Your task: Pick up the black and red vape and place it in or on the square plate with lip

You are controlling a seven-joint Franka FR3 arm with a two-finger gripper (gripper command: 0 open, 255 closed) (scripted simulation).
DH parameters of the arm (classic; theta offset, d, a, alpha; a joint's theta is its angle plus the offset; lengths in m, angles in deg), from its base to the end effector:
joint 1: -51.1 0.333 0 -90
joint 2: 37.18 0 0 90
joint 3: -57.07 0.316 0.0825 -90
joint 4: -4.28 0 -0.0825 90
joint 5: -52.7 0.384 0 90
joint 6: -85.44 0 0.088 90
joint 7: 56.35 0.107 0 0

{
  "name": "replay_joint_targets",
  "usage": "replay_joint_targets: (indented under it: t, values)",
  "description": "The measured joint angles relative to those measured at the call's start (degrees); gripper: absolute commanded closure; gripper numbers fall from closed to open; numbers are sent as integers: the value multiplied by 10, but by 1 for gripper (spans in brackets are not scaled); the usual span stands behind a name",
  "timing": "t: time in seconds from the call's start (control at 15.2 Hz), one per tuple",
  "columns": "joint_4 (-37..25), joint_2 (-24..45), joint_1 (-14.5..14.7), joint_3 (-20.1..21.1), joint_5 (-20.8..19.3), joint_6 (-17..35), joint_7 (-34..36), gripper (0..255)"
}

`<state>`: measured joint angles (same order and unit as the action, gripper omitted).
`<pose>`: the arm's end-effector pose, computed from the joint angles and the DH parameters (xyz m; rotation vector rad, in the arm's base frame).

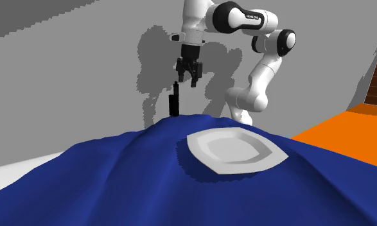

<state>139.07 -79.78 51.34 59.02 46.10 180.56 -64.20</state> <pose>0.3272 0.0041 0.5876 2.9890 0.2610 0.0649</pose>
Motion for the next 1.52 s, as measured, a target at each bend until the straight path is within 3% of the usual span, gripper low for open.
replay_joint_targets:
  t: [0.46, 0.92, 1.32, 1.39, 1.52]
  values:
    - [-43, 49, -14, -1, 60, 54, 84, 0]
    - [0, 54, -14, 0, 66, 108, 94, 0]
    - [4, 56, -15, -1, 66, 113, 92, 0]
    - [4, 56, -15, -1, 66, 113, 92, 255]
    - [4, 56, -15, -1, 66, 113, 92, 255]
